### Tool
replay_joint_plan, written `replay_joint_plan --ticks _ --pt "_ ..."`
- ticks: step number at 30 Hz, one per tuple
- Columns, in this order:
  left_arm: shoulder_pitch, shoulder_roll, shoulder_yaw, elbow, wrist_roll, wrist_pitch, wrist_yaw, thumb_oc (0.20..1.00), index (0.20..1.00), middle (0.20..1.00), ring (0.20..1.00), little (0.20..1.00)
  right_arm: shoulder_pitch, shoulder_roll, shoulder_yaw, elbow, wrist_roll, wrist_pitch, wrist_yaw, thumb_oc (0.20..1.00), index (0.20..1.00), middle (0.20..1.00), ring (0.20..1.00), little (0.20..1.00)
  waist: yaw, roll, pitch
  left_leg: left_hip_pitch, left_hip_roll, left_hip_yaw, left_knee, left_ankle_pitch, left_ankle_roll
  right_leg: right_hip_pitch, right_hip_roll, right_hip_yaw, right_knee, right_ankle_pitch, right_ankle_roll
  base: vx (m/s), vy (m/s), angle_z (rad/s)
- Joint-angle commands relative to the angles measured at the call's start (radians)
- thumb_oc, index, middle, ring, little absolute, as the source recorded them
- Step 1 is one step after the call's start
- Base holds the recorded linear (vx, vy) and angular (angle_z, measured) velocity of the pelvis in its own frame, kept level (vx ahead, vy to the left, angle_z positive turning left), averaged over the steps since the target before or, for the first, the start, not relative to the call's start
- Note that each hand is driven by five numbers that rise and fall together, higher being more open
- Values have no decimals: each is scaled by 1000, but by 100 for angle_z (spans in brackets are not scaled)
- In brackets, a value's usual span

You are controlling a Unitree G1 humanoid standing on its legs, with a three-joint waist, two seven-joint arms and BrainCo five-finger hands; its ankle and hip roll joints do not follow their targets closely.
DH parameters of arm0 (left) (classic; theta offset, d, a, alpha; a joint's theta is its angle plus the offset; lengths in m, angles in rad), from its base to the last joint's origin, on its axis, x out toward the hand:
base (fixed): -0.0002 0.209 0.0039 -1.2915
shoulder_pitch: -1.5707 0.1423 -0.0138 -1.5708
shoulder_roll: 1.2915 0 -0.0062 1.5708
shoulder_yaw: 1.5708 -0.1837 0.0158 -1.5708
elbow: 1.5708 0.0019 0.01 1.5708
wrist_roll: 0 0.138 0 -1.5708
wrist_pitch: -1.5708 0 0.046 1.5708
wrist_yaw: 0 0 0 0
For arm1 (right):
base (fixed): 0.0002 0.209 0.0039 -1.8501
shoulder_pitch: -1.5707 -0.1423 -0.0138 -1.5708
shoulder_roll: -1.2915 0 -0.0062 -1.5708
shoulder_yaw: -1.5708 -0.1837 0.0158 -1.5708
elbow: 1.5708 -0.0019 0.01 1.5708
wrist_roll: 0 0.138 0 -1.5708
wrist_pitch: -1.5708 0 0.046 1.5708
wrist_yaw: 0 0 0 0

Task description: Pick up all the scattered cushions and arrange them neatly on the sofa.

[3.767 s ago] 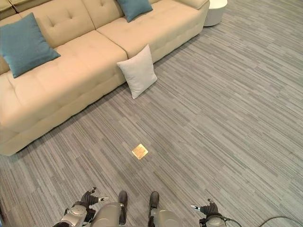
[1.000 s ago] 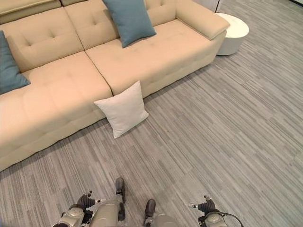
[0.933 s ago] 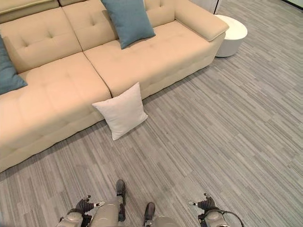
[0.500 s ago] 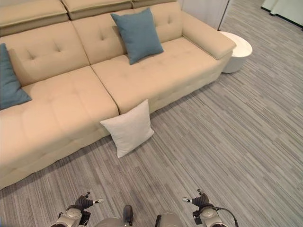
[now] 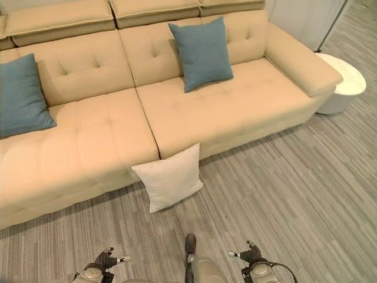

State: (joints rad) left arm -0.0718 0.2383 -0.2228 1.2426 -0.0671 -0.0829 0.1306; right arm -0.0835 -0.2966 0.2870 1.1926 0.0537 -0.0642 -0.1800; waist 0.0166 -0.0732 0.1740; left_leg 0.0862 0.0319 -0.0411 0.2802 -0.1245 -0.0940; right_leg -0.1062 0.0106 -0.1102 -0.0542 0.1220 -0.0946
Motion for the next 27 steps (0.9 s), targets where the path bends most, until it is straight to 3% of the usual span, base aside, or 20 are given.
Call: replay_joint_plan --ticks 1,4,5,9,15,17,19,21,24,27 --pt "-47 0 -13 -11 -17 -14 1 1000 1000 1000 1000 1000 -32 -40 16 24 18 -15 -8 1000 1000 1000 1000 1000 -2 -24 55 -181 -63 63 104 32 37 70 -40 37 54 -145 128 104 -89 52" --pt "-46 -6 -22 -8 -14 -12 -2 1000 1000 1000 1000 1000 -28 -44 11 28 31 -16 -8 1000 1000 1000 1000 1000 -1 -29 48 -200 -46 100 20 4 49 98 -49 8 29 -161 134 147 -30 40" --pt "-44 -5 -27 -4 1 -9 -3 1000 1000 1000 1000 1000 -19 -44 7 25 34 -19 -12 1000 1000 1000 1000 1000 -2 -20 38 -212 -32 124 -94 45 50 114 -41 -9 20 -175 140 123 31 41" --pt "-38 5 -25 -4 5 -9 -6 1000 1000 1000 1000 1000 -15 -44 3 21 35 -17 -14 1000 1000 1000 1000 1000 4 -4 37 -214 -9 163 -226 117 44 134 -23 -16 38 -209 138 169 50 40" --pt "-9 15 4 -1 2 -4 -4 1000 1000 1000 1000 1000 -5 -20 11 9 11 -13 -4 1000 1000 1000 1000 1000 14 -16 2 -158 -42 169 -242 97 75 149 -42 9 114 -230 166 188 139 -24" --pt "-8 24 16 -1 -3 -4 -2 1000 1000 1000 1000 1000 -12 -17 9 5 4 -12 -3 1000 1000 1000 1000 1000 23 -13 4 -139 -48 179 -241 78 91 123 -56 5 190 -230 187 74 140 -35" --pt "-16 41 14 -9 -4 -3 1 1000 1000 1000 1000 1000 -29 -15 9 -21 9 -14 2 1000 1000 1000 1000 1000 13 -3 22 -131 -45 180 -225 64 111 30 -65 32 358 -196 220 48 119 -27" --pt "-19 46 14 -9 -4 -5 2 1000 1000 1000 1000 1000 -34 -16 6 -27 14 -15 0 1000 1000 1000 1000 1000 9 1 26 -124 -45 176 -225 59 114 5 -66 52 386 -193 226 41 33 -10" --pt "-23 54 17 -10 -1 -7 5 1000 1000 1000 1000 1000 -41 -20 5 -35 18 -19 -3 1000 1000 1000 1000 1000 3 9 26 -104 -47 163 -234 47 114 -6 -87 65 315 -191 215 108 -29 17" --pt "-28 56 16 -10 -6 -15 6 1000 1000 1000 1000 1000 -48 -25 4 -48 16 -18 -6 1000 1000 1000 1000 1000 -16 14 32 -85 -49 139 -234 38 109 -41 -106 108 242 -151 224 117 -80 14"
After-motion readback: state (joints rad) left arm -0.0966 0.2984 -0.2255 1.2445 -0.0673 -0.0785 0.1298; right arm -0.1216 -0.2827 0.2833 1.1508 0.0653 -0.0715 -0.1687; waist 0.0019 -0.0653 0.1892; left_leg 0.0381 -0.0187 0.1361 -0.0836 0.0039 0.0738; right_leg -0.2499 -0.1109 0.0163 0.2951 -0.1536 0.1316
